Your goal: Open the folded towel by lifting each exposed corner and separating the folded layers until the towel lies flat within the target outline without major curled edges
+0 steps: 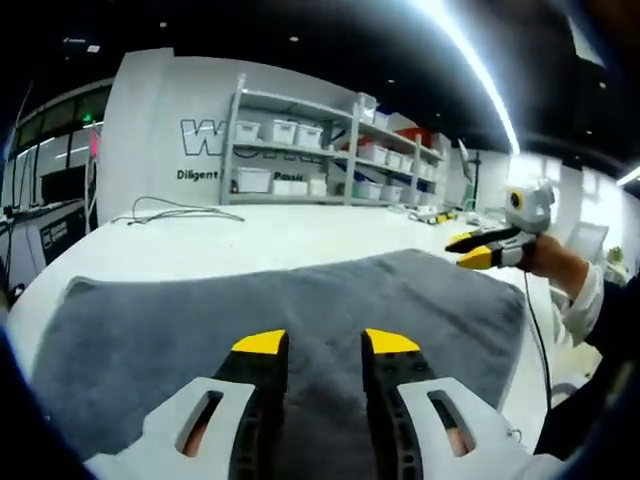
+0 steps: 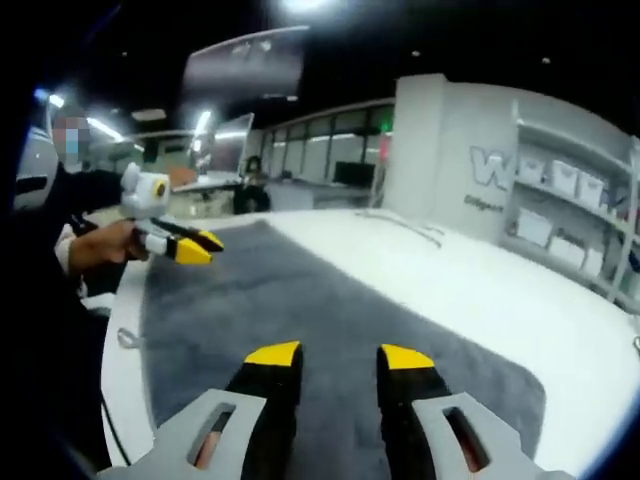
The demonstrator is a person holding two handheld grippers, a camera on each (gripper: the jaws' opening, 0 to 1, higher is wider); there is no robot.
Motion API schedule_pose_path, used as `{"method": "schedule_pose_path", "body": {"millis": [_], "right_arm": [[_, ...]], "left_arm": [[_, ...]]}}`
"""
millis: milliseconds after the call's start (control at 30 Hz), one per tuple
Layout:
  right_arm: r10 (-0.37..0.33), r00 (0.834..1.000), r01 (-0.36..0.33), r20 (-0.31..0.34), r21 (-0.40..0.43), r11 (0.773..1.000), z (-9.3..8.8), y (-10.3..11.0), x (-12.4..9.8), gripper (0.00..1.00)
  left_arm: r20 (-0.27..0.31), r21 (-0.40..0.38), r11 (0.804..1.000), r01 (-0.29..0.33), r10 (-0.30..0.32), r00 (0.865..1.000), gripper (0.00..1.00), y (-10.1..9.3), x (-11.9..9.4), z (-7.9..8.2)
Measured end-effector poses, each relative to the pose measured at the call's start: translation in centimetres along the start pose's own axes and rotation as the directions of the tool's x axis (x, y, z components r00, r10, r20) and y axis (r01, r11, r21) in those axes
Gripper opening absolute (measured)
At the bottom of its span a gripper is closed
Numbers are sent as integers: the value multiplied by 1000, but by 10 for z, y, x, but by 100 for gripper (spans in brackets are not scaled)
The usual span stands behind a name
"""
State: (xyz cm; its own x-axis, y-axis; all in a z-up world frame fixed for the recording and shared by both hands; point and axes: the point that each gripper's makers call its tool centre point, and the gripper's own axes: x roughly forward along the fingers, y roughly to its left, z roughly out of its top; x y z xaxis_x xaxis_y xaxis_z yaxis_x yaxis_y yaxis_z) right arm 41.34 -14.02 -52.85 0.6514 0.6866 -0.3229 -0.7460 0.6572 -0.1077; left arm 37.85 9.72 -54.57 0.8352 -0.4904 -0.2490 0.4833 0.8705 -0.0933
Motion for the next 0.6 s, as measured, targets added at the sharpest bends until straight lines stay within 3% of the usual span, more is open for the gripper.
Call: {"method": "schedule_pose_path", "body": {"millis": [267, 400, 600], "right_arm": [[-37, 998, 35, 43, 44, 998, -7, 2, -26, 41], [-51, 996, 47, 78, 45, 998, -4, 5, -35, 56], [-85, 991, 81, 99, 50, 995, -4, 8, -49, 67]], "left_arm": [[10, 7, 1000, -13, 13, 1000, 39, 19, -28, -4], [34, 9, 1000, -22, 21, 999, 44, 23, -39, -1], [51, 6, 999, -33, 33, 998, 54, 25, -53, 0]]}}
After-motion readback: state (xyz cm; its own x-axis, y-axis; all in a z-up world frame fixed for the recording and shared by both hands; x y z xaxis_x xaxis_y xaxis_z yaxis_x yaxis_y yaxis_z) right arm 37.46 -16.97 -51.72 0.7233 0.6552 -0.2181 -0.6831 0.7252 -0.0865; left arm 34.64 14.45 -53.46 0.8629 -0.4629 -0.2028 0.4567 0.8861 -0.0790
